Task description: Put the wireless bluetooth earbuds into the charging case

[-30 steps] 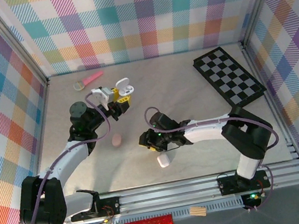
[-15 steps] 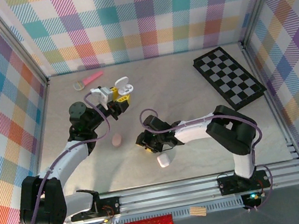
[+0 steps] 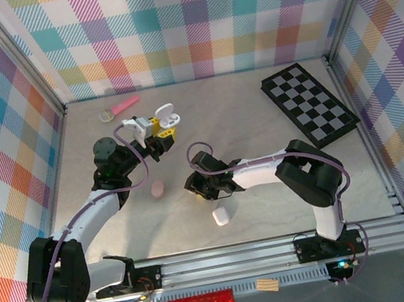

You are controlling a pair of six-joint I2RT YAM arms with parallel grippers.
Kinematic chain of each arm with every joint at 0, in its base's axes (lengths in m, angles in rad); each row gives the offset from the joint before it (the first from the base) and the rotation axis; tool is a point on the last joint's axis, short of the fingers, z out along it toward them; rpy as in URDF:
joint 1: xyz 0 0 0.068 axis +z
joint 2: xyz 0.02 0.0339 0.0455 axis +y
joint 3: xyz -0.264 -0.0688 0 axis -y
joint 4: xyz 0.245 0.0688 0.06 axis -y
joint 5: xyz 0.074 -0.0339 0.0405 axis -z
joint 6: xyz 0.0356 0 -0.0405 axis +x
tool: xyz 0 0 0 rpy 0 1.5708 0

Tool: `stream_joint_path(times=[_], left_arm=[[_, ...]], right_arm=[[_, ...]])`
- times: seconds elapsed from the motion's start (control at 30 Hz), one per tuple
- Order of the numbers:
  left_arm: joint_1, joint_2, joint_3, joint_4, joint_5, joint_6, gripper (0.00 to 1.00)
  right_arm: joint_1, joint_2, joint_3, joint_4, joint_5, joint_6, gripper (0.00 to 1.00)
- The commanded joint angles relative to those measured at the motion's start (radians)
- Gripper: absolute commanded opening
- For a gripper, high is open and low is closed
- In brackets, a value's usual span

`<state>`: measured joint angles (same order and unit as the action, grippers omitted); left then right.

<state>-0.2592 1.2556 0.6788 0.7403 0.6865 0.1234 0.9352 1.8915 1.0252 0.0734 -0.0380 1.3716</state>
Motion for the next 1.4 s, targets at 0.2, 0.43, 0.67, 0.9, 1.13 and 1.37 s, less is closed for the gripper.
stream_joint_path(times=[0.2,0.43,0.67,0.9,1.13,1.37], left_arm=[[0.011,-0.003,0.016,0.046,0.012,0.008,0.42],[0.01,0.008,0.013,0.058,0.013,0.002,0.42],[0.011,0.006,0.007,0.063,0.018,0.002,0.42],[0.009,0.011,-0.026,0.113,0.021,0.011,0.42],[-0.025,0.027,-0.026,0.054,-0.013,0.12,0.42],[-0.088,0.064,-0.017,-0.016,-0.051,0.241,0.42]], right_arm=[[-0.013,0.056,0.03,0.008,-0.005,-0.041,0.29],[-0.021,0.084,0.037,0.015,-0.017,-0.054,0.22],[-0.021,0.097,0.044,-0.018,-0.014,-0.085,0.18],[-0.025,-0.049,-0.018,-0.021,0.082,-0.222,0.18],[-0.043,-0.285,-0.124,-0.06,0.181,-0.364,0.18],[-0.072,-0.525,-0.112,-0.233,0.245,-0.5,0.18]])
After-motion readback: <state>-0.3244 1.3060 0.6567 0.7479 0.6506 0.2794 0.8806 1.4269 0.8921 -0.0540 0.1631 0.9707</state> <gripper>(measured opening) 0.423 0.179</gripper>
